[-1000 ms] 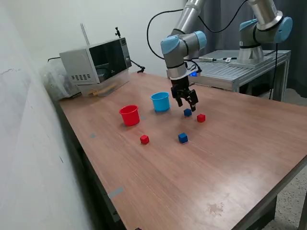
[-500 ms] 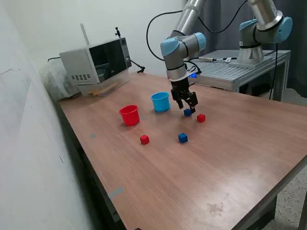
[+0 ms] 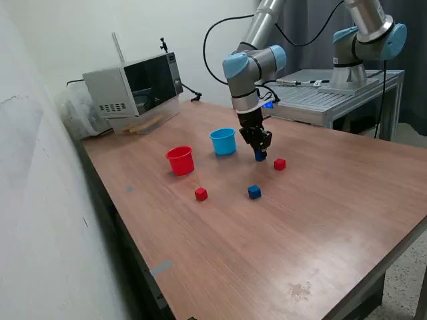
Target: Place red objects in the red bin, and blue objects in the blue bin.
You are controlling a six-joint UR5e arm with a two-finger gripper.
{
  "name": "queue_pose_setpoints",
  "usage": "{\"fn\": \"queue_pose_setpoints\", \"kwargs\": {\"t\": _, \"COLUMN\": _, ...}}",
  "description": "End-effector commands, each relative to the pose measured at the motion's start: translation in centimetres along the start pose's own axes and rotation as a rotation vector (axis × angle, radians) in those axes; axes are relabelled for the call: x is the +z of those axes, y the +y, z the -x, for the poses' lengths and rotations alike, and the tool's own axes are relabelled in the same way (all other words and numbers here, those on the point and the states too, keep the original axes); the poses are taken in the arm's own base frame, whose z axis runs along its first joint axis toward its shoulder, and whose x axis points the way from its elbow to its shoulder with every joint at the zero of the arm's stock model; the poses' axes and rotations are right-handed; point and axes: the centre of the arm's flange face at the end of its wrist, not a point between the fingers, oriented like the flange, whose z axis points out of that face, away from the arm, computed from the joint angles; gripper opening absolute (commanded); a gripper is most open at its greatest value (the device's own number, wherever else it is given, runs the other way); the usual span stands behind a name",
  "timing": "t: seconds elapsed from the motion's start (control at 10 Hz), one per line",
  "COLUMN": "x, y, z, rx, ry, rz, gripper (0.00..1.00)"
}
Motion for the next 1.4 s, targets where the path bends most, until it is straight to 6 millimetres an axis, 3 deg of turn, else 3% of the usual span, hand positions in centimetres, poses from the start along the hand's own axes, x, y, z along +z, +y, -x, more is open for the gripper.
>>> {"fn": "queue_pose_setpoints", "kwargs": {"t": 0.0, "x": -1.4, "y": -0.1, "z": -0.1, "rx": -0.001, "ry": 0.000, "rz": 0.023, "gripper": 0.00}}
{"fn": "queue_pose_setpoints", "kwargs": {"t": 0.1, "x": -4.7, "y": -0.3, "z": 0.0, "rx": 0.003, "ry": -0.003, "rz": 0.076, "gripper": 0.00}}
{"fn": "queue_pose_setpoints", "kwargs": {"t": 0.3, "x": -10.7, "y": -0.9, "z": 3.2, "rx": 0.064, "ry": -0.008, "rz": 0.174, "gripper": 0.00}}
{"fn": "queue_pose_setpoints", "kwargs": {"t": 0.5, "x": -13.2, "y": -1.2, "z": 6.6, "rx": 0.147, "ry": 0.011, "rz": 0.221, "gripper": 0.00}}
{"fn": "queue_pose_setpoints", "kwargs": {"t": 0.6, "x": -13.3, "y": -1.3, "z": 8.7, "rx": 0.194, "ry": 0.011, "rz": 0.225, "gripper": 0.00}}
{"fn": "queue_pose_setpoints", "kwargs": {"t": 0.8, "x": -13.2, "y": -1.6, "z": 10.9, "rx": 0.260, "ry": 0.010, "rz": 0.215, "gripper": 0.00}}
{"fn": "queue_pose_setpoints", "kwargs": {"t": 1.2, "x": -12.5, "y": -1.7, "z": 12.1, "rx": 0.294, "ry": -0.060, "rz": 0.179, "gripper": 0.00}}
{"fn": "queue_pose_setpoints", "kwargs": {"t": 1.3, "x": -11.8, "y": -1.6, "z": 12.2, "rx": 0.294, "ry": -0.064, "rz": 0.166, "gripper": 1.00}}
